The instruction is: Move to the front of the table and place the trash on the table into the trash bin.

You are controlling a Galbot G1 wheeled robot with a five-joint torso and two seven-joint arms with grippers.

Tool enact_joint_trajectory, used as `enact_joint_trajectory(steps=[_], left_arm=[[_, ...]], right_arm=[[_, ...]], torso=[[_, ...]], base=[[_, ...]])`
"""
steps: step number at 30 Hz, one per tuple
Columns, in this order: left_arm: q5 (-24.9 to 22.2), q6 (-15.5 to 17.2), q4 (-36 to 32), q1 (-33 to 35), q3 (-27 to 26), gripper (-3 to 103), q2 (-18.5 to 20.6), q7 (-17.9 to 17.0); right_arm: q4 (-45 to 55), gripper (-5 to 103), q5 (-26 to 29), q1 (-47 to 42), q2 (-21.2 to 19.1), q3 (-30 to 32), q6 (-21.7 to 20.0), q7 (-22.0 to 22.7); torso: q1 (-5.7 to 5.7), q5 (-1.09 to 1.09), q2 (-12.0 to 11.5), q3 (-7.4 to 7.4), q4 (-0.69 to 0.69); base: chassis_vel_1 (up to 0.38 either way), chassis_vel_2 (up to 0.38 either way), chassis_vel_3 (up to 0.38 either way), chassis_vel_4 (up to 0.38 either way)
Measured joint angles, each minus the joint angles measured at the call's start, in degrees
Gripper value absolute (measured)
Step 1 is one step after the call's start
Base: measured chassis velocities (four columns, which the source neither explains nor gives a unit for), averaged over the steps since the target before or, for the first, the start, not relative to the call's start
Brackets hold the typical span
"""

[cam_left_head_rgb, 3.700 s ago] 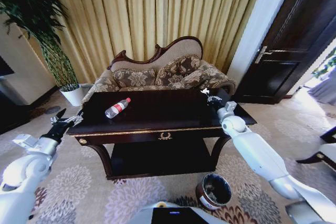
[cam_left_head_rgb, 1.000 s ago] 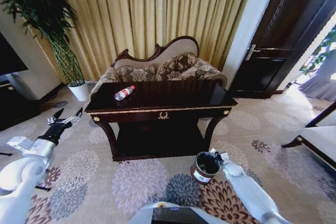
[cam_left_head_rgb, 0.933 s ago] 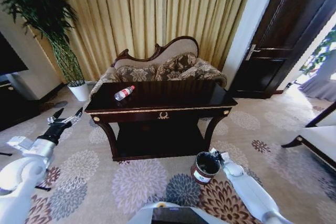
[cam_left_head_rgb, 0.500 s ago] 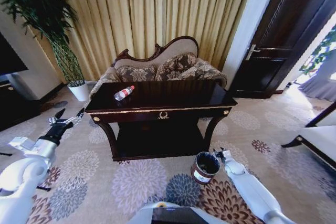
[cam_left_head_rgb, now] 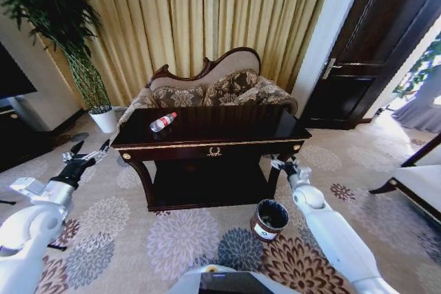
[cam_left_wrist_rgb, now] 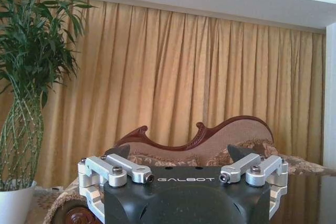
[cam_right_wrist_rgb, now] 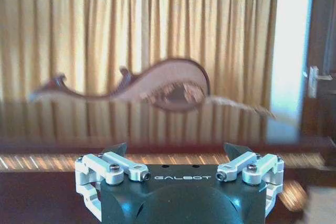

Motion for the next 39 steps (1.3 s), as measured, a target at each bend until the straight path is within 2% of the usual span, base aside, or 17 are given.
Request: enact_joint_trajectory(steps=[7,14,17,24,30,39], left_arm=[[-0.06,1.03,-0.55,-0.28,-0.22,100,0.38,-2.06],[0.49,2.99,-0.54,-0.96,-0.82,100,1.02,-4.74],[1.02,6.37,0.00,-2.25,-0.91,100,1.83,-7.46],[1.29,9.88,0.36,-2.35,-1.41,100,2.62,-9.37],[1.14,10.43,0.93,-2.68,-1.44,100,3.09,-10.15],[1.23,8.97,1.30,-2.41,-1.10,100,2.86,-8.43]], right_arm=[[10.21,100,3.97,1.62,-1.28,-3.03,-5.12,4.57],[15.38,100,4.05,0.89,-2.61,-3.11,-7.78,4.34],[17.12,100,4.04,0.34,-3.35,-3.08,-8.00,4.29],[18.28,100,4.21,0.27,-3.87,-3.18,-8.35,4.22],[18.15,100,4.33,0.15,-3.53,-3.56,-9.15,3.07],[17.06,100,3.99,-0.07,-3.16,-4.45,-8.45,2.46]], torso=[[0.00,0.00,0.00,0.00,0.00],[0.00,0.00,0.00,0.00,-0.01],[0.00,0.00,0.00,0.00,-0.02],[0.00,0.00,0.00,0.00,0.00],[0.00,0.00,0.00,0.00,0.00],[-0.01,0.00,0.00,0.00,0.00]], base=[[0.000,0.000,0.000,0.000],[0.000,0.000,0.000,0.000],[0.000,0.000,0.000,0.000],[0.000,0.000,0.000,0.000],[0.000,0.000,0.000,0.000],[0.000,0.000,0.000,0.000]])
